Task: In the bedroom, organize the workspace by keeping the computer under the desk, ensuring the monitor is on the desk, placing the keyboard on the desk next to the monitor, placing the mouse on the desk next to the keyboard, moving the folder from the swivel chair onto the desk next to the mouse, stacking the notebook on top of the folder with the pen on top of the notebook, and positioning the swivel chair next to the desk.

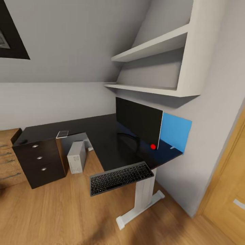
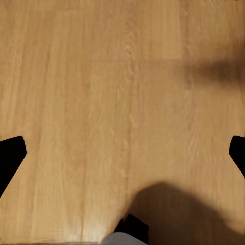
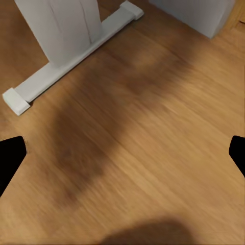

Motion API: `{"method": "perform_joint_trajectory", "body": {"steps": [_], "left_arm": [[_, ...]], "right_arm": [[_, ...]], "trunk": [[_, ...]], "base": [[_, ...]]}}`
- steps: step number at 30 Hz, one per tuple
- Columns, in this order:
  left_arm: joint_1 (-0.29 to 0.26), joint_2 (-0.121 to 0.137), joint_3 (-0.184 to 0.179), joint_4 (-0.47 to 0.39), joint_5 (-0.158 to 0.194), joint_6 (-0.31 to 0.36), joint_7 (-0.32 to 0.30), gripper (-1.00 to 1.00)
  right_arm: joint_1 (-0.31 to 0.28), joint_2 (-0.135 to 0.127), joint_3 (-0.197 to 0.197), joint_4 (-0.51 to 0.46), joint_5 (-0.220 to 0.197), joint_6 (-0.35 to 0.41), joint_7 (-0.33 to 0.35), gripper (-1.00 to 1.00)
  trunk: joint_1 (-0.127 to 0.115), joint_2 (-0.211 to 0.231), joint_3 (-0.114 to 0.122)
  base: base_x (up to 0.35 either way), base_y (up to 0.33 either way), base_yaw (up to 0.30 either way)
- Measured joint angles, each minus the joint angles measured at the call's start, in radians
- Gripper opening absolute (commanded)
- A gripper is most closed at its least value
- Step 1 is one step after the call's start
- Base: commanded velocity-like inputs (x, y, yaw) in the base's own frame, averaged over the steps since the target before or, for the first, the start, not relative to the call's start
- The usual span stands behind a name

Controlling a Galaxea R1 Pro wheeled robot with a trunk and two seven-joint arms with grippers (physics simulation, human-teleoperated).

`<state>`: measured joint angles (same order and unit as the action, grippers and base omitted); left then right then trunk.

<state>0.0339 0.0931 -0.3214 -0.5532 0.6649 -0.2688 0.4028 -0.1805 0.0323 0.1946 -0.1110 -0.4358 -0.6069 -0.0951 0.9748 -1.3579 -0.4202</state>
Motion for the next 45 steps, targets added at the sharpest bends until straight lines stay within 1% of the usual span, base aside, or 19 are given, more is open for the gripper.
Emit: {"method": "perform_joint_trajectory", "body": {"steps": [13,22,37,45], "left_arm": [[0.0,-0.003,0.001,0.0,0.001,-0.001,0.002,1.0],[0.0,0.0,0.007,0.001,0.003,-0.002,0.003,1.0],[0.0,-0.002,0.006,0.001,0.001,-0.001,0.003,1.0],[0.0,-0.003,0.005,0.001,0.001,-0.001,0.002,1.0]], "right_arm": [[0.0,-0.008,-0.004,-0.006,-0.002,-0.003,-0.001,1.0],[0.0,-0.029,-0.007,-0.012,-0.006,-0.009,-0.001,1.0],[0.0,-0.032,-0.007,-0.019,-0.005,-0.01,-0.001,1.0],[-0.001,-0.041,-0.007,-0.019,-0.005,-0.011,-0.002,1.0]], "trunk": [[0.0,0.0,-0.003],[0.0,0.0,-0.011],[0.0,0.0,-0.026],[0.0,0.0,-0.033]], "base": [[0.0,0.0,0.249],[0.0,-0.009,0.192],[0.101,-0.271,0.212],[0.032,-0.322,0.221]]}}
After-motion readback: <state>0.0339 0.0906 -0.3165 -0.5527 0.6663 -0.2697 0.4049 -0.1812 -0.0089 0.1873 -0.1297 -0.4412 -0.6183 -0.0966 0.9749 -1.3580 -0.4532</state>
